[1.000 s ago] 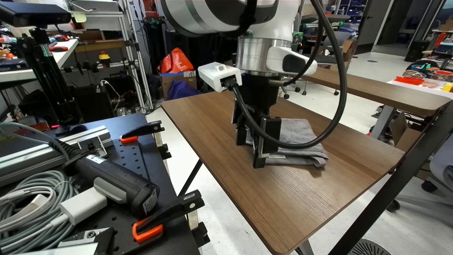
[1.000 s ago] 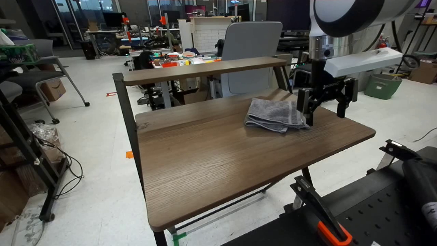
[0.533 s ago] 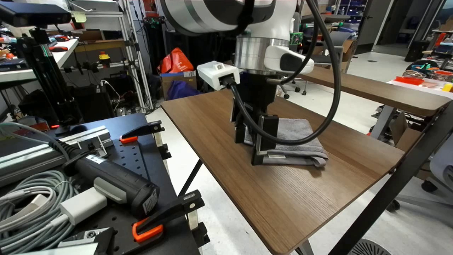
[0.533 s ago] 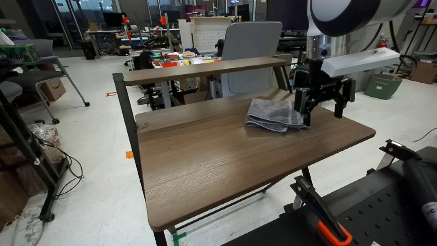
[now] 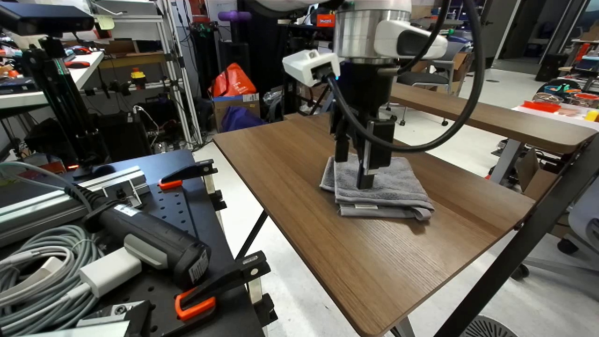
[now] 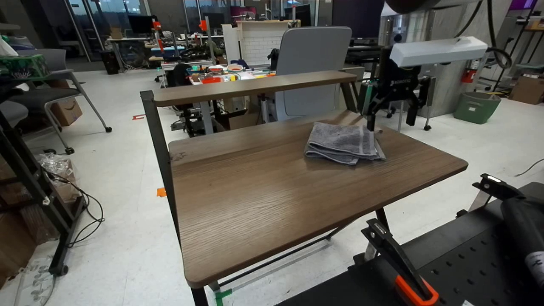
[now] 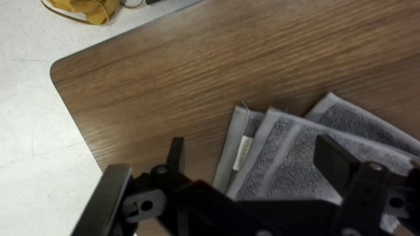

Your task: Move the cloth

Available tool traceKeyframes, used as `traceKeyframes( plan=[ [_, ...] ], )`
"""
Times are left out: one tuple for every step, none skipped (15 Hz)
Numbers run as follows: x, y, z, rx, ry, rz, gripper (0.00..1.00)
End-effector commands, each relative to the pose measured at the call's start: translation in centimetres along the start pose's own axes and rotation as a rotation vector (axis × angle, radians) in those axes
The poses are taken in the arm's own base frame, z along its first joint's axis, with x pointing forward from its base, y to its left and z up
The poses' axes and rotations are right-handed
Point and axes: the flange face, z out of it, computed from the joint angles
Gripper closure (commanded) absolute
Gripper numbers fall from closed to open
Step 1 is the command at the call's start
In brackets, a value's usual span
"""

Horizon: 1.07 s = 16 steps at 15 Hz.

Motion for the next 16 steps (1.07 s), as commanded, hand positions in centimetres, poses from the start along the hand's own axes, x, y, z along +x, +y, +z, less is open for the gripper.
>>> traceKeyframes(
  plan=[
    [3.1,-1.1,-2.1,0.017,0.020,0.013,0.00],
    [3.7,-1.7,-2.3,0.018,0.027,0.009,0.00],
    [4.4,-2.6,-2.5,0.021,0.025,0.004,0.00],
    [5.0,-3.3,-2.6,0.021,0.026,0.001,0.00],
    [5.6,-4.1,-2.6,0.020,0.031,0.007,0.00],
    [6.2,-4.8,-2.5,0.020,0.032,0.008,0.00],
    [6.9,-5.6,-2.1,0.028,0.032,0.005,0.00],
    [7.4,-6.2,-1.8,0.034,0.030,0.003,0.00],
    [7.9,-6.9,-1.2,0.038,0.021,-0.002,0.00],
    [8.4,-7.3,-0.5,0.031,0.017,0.004,0.00],
    [9.1,-7.6,0.4,0.012,0.007,0.017,0.00],
    [9.6,-8.0,1.4,0.009,-0.011,0.022,0.00],
    [10.1,-8.4,2.3,0.009,-0.028,0.021,0.00],
    [10.5,-8.7,3.3,0.009,-0.044,0.017,0.00],
    [10.9,-9.0,4.1,0.008,-0.059,0.012,0.00],
    [11.2,-9.2,4.8,0.003,-0.069,0.013,0.00]
  ],
)
